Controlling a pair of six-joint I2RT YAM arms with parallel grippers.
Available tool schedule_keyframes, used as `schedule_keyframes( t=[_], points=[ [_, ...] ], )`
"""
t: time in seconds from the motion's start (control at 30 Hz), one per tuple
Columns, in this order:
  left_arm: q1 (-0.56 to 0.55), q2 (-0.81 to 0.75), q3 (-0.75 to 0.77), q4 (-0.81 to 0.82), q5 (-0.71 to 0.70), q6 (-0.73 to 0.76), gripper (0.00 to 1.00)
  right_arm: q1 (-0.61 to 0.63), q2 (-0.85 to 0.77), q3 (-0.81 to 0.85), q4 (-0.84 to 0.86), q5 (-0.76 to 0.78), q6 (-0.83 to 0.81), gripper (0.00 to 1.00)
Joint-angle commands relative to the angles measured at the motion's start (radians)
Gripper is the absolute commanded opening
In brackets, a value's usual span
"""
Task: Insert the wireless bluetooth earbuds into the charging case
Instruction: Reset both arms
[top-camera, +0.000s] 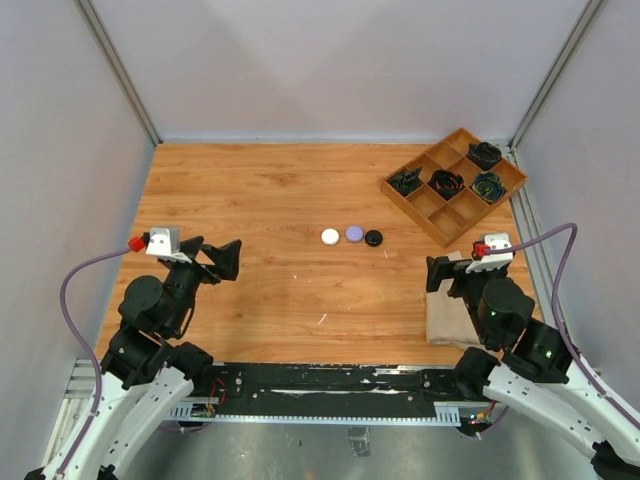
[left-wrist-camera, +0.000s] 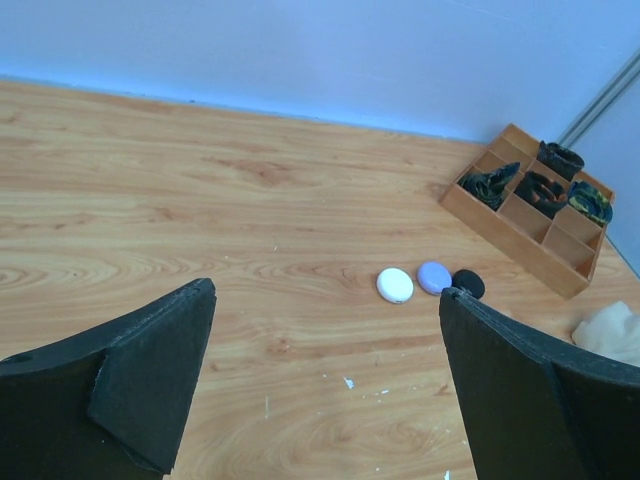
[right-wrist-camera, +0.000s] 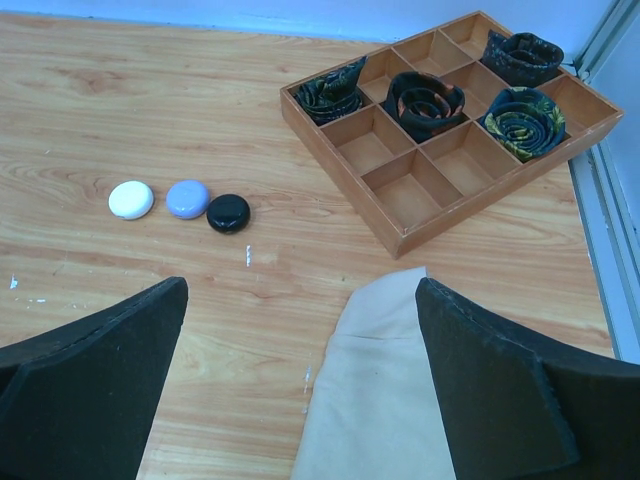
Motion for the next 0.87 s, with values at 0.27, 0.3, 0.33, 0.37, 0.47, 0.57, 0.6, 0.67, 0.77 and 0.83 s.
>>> schedule_keyframes(
  t=[0.27,0.3,0.33,0.37,0.47,0.57,0.6,0.67,0.77,0.83],
  points=[
    [0.003,-0.103,-0.001,0.063,-0.044,0.009,0.99,-0.007,0.053,-0.014,0.065,0.051,-0.016,0.99],
    [0.003,-0.11,0.0,0.067,-0.049,0.005,0.99,-0.006,0.053,-0.012,0.065,0.051,-0.015,0.99],
    [0.003,-0.116,-0.001,0.068,-0.053,-0.001,0.99,-0.007,0.052,-0.013,0.067,0.048,-0.015,0.99],
    [0.005,-0.124,-0.001,0.065,-0.056,-0.009,0.99,-0.007,0.053,-0.015,0.069,0.048,-0.018,0.99],
    [0.006,-0.148,-0.003,0.062,-0.061,-0.018,0.99,-0.007,0.058,-0.018,0.076,0.058,-0.024,0.99],
    [0.006,-0.156,-0.007,0.073,-0.059,-0.012,0.99,-0.007,0.064,-0.018,0.081,0.056,-0.023,0.98],
    [0.008,-0.156,-0.007,0.074,-0.057,-0.011,0.99,-0.008,0.066,-0.019,0.08,0.056,-0.024,0.99],
    [0.011,-0.154,-0.008,0.077,-0.041,0.0,0.99,-0.007,0.07,-0.017,0.082,0.053,-0.025,0.99],
    [0.015,-0.148,-0.006,0.071,-0.029,0.008,0.99,-0.007,0.077,-0.017,0.083,0.052,-0.028,0.99],
    [0.015,-0.15,-0.008,0.075,-0.019,0.009,0.99,-0.007,0.08,-0.017,0.09,0.051,-0.029,0.99]
  ],
)
